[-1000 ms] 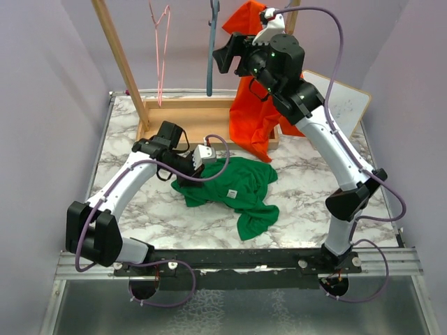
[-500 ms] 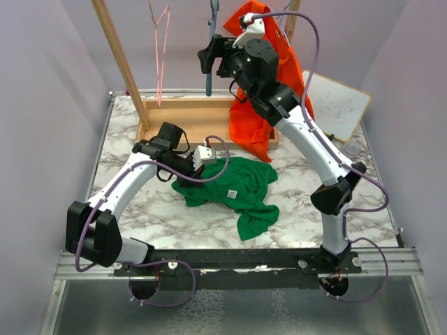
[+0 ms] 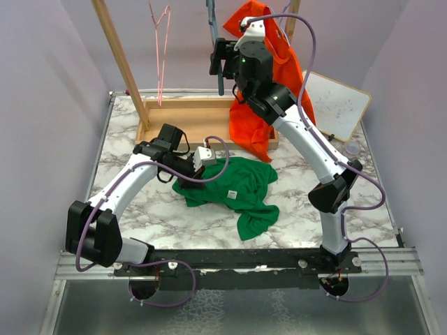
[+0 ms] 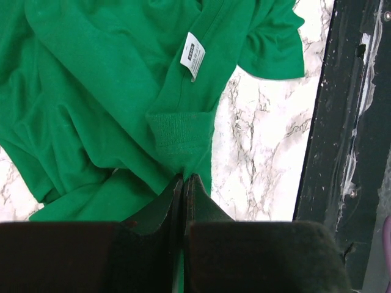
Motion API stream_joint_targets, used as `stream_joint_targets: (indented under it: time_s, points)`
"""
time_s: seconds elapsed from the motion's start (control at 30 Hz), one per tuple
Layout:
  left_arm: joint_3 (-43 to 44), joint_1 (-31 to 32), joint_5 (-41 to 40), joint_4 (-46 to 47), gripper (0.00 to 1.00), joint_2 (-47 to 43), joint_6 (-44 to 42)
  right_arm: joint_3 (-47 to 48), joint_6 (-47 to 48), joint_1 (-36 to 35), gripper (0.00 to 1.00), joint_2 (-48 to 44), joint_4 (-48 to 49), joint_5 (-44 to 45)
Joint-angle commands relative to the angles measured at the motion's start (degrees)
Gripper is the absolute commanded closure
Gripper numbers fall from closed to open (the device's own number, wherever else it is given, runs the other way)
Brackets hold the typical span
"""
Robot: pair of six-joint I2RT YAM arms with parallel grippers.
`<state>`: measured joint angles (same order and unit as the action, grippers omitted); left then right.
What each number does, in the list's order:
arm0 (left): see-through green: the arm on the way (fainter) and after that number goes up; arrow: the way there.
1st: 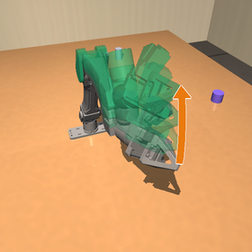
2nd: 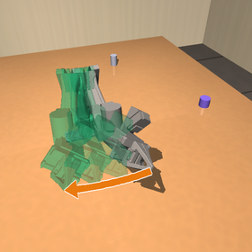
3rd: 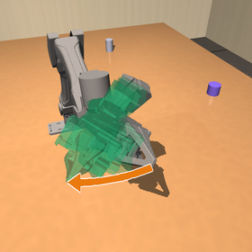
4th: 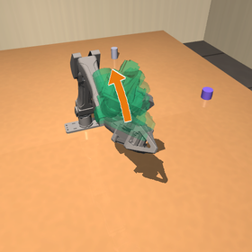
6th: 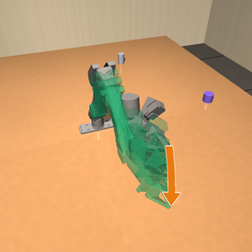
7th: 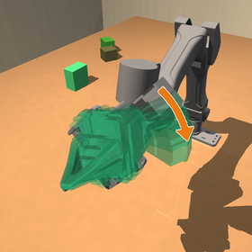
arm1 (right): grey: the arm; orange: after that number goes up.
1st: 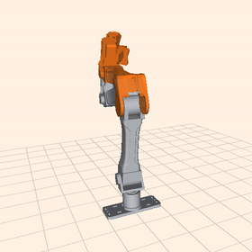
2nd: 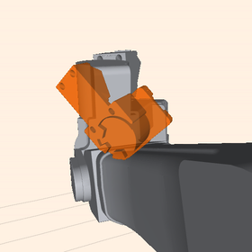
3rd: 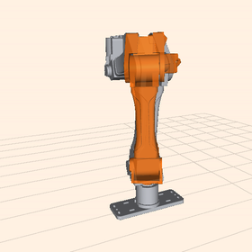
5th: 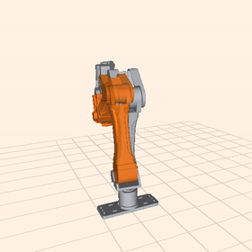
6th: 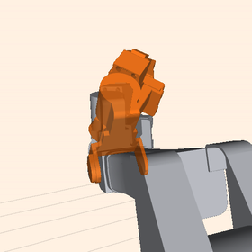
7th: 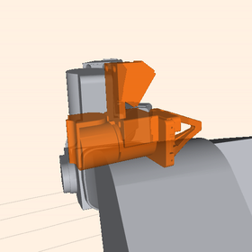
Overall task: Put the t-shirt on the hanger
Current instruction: Pick up the hanger from the clothesline.
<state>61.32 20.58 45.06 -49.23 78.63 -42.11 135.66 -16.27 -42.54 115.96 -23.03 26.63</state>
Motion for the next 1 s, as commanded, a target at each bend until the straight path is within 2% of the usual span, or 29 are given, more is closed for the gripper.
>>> stream_joint_targets:
  time_s: [0.0,0.33,0.63,0.77,0.9,0.97]
  points:
    - [-0.11,-0.26,2.99,0.81,1.0,-0.47,0.44,-0.39,2.73,-0.26,0.24,-1.83,1.18,3.07]
    - [-1.32,-0.28,3.76,1.53,1.0,-0.41,0.8,-2.24,4.21,-0.26,0.38,-2.03,2.52,-0.44]
    - [-1.99,-0.22,4.26,2.25,1.0,-0.26,0.97,-3.91,5.44,-0.26,0.72,-2.49,5.56,-3.37]
    - [-2.14,-0.25,4.46,2.63,1.0,-0.06,0.98,-5.54,6.35,-0.26,0.91,-3.4,7.99,-4.12]
    - [-2.06,-0.28,4.62,2.64,1.0,0.41,0.9,-6.62,7.61,-0.26,0.99,-4.27,9.8,-3.94]
    - [-1.95,-0.22,4.64,2.73,1.0,0.59,0.79,-6.74,8.45,-0.26,0.99,-4.53,10.18,-3.87]
